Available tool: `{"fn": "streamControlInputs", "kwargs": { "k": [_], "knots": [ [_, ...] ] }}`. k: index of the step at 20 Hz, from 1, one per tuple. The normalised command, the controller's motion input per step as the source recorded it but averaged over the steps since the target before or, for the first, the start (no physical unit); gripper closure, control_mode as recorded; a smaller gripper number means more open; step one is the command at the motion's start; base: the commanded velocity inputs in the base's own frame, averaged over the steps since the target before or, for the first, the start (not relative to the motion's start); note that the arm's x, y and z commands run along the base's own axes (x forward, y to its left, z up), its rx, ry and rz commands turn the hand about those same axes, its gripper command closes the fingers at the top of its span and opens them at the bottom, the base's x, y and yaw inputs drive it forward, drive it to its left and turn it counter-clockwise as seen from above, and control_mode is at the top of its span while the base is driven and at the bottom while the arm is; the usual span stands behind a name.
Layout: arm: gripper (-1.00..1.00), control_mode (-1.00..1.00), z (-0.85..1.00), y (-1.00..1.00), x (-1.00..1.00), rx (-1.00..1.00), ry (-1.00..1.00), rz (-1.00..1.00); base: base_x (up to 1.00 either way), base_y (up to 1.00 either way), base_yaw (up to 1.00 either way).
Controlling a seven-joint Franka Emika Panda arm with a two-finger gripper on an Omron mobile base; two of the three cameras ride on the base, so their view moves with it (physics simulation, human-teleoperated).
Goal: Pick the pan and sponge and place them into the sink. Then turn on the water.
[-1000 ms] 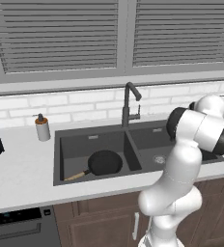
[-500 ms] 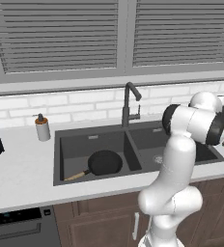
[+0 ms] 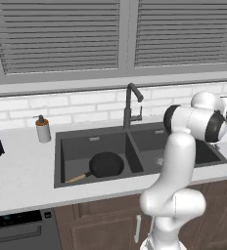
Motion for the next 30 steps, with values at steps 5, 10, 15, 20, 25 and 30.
{"fn": "streamControlInputs", "kwargs": {
  "k": [5,10,15,20,25,30],
  "knots": [
    [-1.0,-1.0,0.0,-0.33,0.0,0.0,0.0,0.0,0.0,0.0,0.0],
    [-1.0,-1.0,-0.03,-0.36,0.0,0.0,0.0,0.0,0.0,0.0,0.0],
    [-1.0,-1.0,-0.1,-0.34,0.0,0.0,0.0,-0.02,0.0,0.0,0.0],
    [-1.0,-1.0,-0.1,-0.4,0.0,0.01,-0.04,-0.03,0.0,0.0,0.0],
    [-1.0,-1.0,-0.06,-0.38,0.01,0.03,-0.05,-0.02,0.0,0.0,0.0],
    [-1.0,-1.0,-0.12,-0.25,0.14,0.06,-0.04,0.0,0.0,0.0,0.0]
  ]
}}
